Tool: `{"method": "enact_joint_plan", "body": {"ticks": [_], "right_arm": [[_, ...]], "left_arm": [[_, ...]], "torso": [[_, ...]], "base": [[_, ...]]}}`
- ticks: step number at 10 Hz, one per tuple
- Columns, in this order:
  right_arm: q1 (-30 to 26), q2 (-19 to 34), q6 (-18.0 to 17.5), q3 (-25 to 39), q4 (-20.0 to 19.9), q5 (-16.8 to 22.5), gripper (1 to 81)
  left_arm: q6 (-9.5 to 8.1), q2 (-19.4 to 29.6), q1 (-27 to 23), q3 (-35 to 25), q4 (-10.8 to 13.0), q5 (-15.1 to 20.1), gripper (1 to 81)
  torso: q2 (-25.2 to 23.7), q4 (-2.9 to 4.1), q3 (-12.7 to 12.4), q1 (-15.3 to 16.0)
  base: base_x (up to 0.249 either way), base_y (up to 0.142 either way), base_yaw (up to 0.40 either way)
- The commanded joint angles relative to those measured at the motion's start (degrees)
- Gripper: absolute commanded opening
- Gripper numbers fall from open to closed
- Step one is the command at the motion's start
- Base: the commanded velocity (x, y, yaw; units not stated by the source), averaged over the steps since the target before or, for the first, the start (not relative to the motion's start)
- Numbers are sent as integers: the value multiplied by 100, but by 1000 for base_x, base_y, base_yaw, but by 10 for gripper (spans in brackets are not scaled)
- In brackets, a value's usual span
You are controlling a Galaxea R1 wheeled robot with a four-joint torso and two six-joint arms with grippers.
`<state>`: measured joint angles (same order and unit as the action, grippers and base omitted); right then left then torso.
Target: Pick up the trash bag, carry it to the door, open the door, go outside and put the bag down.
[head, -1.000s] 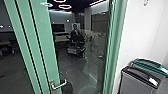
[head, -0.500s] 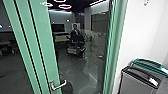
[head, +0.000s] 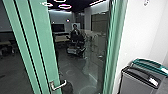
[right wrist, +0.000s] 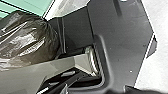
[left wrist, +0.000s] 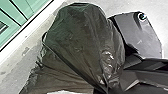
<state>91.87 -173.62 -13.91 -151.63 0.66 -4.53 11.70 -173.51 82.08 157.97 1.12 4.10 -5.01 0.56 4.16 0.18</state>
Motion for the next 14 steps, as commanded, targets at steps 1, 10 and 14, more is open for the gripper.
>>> {"method": "enact_joint_plan", "body": {"ticks": [1, 10, 14], "right_arm": [[-278, -44, 29, 47, 57, 304, 811], [-270, -44, 29, 47, 57, 304, 811], [-200, 9, 204, 152, 57, 94, 811]], "left_arm": [[-1, 0, -381, 15, 28, 346, 10], [7, 9, -390, 15, 37, 355, 10], [131, 96, -241, -63, 116, 233, 10]], "torso": [[0, 0, 0, 0], [0, 0, 0, -2], [0, 0, 0, -2]], "base": [[0, 0, 0], [0, 0, 152], [0, 0, 310]]}}
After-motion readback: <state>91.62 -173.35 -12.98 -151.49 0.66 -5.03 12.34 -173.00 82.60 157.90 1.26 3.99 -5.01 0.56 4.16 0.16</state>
